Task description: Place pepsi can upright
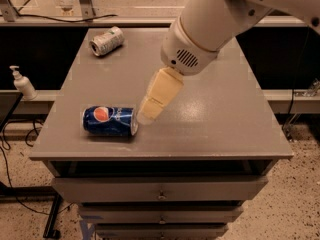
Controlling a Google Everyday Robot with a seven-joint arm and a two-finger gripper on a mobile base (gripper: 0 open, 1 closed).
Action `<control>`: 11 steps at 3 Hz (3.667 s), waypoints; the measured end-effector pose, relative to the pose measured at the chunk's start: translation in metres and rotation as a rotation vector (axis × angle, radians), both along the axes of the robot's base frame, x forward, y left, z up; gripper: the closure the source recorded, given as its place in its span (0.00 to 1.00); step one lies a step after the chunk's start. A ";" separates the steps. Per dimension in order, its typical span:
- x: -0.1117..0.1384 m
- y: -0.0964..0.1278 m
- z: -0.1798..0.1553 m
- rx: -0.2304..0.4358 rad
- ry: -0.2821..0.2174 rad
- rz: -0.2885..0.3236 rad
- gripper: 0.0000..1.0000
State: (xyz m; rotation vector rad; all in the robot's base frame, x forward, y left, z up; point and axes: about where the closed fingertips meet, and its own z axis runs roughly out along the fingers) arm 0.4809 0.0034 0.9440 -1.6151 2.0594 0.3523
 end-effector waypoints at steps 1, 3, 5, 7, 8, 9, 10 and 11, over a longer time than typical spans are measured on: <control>0.009 0.027 -0.021 0.005 -0.006 0.052 0.00; 0.025 0.090 -0.064 -0.059 0.001 0.142 0.00; 0.024 0.123 -0.089 -0.222 0.035 0.135 0.00; 0.028 0.129 -0.106 -0.309 0.056 0.085 0.41; 0.033 0.127 -0.103 -0.320 0.051 0.063 0.64; 0.047 0.121 -0.088 -0.255 0.027 0.043 0.87; 0.070 0.108 -0.057 -0.097 -0.033 0.038 1.00; 0.098 0.095 -0.025 0.142 -0.103 0.046 1.00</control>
Offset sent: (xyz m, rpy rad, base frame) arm 0.0338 0.1062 -0.0781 -0.0155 0.0032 0.1782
